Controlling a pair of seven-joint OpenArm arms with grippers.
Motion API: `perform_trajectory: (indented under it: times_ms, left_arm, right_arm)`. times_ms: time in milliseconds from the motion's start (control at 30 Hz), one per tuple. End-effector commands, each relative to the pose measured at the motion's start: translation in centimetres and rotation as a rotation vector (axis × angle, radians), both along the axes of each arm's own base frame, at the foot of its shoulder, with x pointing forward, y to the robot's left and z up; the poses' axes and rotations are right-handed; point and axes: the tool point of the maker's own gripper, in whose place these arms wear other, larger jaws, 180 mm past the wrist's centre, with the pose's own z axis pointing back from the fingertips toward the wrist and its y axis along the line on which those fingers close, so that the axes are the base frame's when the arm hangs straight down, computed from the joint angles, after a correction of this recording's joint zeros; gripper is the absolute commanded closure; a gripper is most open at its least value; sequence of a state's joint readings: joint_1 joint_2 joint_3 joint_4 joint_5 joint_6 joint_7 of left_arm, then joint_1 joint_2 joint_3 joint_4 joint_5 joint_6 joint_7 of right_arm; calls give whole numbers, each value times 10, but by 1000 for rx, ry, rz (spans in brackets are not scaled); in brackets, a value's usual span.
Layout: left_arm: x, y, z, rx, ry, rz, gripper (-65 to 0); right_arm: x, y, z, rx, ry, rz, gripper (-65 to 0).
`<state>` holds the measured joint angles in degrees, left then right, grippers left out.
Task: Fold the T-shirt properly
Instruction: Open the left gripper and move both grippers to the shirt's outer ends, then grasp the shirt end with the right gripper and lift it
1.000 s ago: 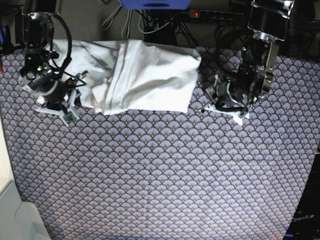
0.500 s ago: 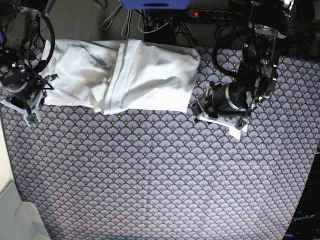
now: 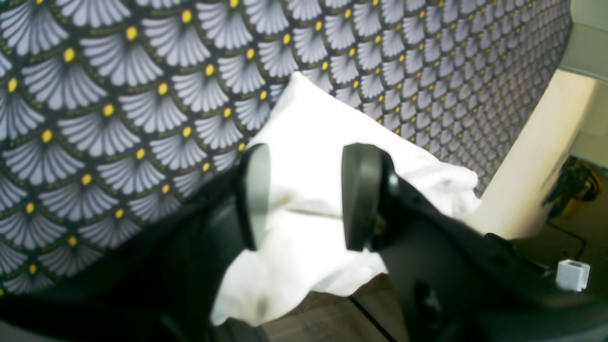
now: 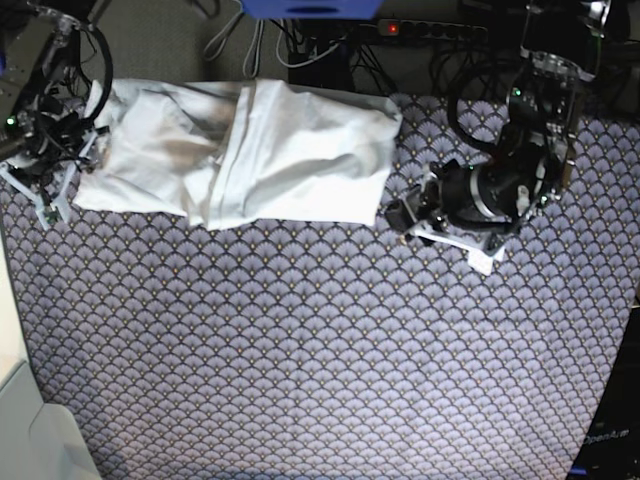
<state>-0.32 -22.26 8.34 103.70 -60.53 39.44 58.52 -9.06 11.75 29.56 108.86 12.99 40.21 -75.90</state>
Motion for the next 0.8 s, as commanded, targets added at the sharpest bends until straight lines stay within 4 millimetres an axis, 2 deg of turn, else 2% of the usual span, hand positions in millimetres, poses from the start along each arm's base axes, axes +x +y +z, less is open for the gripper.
perform_trajectory:
  times_ms: [0, 167, 300, 400, 667, 767]
  left_arm:
    - [1, -1, 9, -31, -2, -5, -247]
    - [-3, 7, 5, -12, 12, -6, -247]
    - [-7, 11, 2, -2, 22, -6, -247]
    - [-8, 10, 1, -2, 24, -7, -247]
    - [-8, 10, 2, -3, 22, -8, -247]
    - [-8, 9, 3, -5, 21, -9, -247]
  right_arm:
    - [6, 0, 8, 5, -29, 5, -443]
    - [4, 21, 1, 104, -34, 16, -443]
    - [-3, 18, -6, 146, -37, -55, -443]
    - [-12, 12, -19, 181, -9, -114, -443]
    - [-16, 10, -27, 197, 14, -128, -443]
    - [-21, 10, -37, 219, 43, -141, -443]
